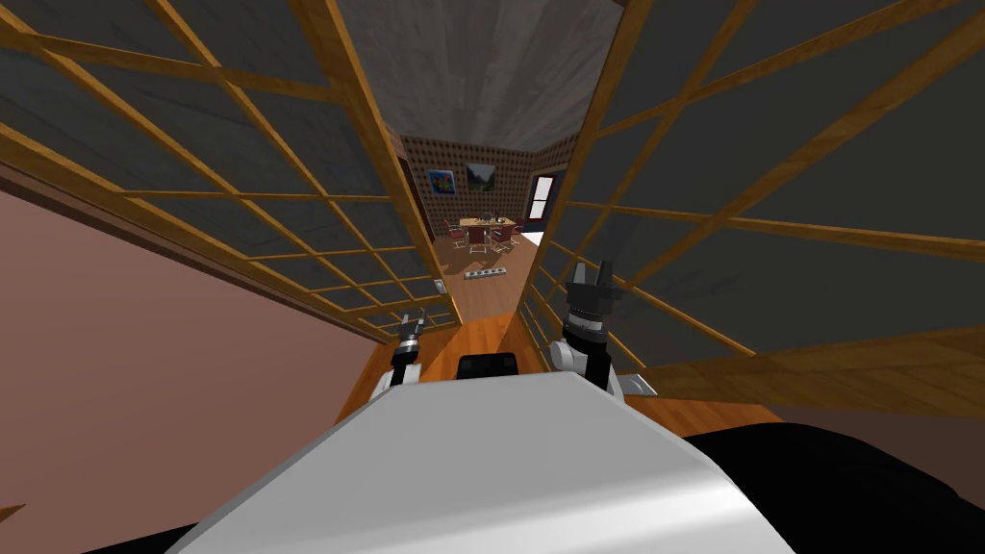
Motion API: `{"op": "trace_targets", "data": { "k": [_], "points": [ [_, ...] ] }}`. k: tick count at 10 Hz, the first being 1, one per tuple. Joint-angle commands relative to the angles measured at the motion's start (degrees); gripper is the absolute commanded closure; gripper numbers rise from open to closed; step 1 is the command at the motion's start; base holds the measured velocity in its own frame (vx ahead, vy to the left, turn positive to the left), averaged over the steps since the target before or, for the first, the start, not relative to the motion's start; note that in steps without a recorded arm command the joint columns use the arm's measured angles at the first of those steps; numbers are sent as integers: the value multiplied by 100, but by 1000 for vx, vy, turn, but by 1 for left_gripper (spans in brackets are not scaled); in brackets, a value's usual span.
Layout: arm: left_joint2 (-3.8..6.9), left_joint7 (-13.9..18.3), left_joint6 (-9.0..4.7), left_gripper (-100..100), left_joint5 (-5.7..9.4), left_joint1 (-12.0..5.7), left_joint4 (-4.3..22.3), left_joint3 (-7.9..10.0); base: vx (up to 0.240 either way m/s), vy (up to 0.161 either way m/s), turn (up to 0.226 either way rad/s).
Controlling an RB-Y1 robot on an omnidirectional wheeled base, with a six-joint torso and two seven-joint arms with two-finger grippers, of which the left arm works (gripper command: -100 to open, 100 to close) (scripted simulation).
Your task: Pull the door open
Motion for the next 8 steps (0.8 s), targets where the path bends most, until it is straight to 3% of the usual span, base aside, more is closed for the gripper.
{"op": "trace_targets", "data": {
  "k": [1, 5, 8],
  "points": [
    [-21, -144, -34, -100, -43, -39, 166, 49, 98, 1, -31],
    [-146, -669, -136, -100, -213, -178, 758, 221, 134, 23, -46],
    [-217, -907, -183, -100, -290, -241, 1027, 299, 111, 8, -26]
  ]
}}
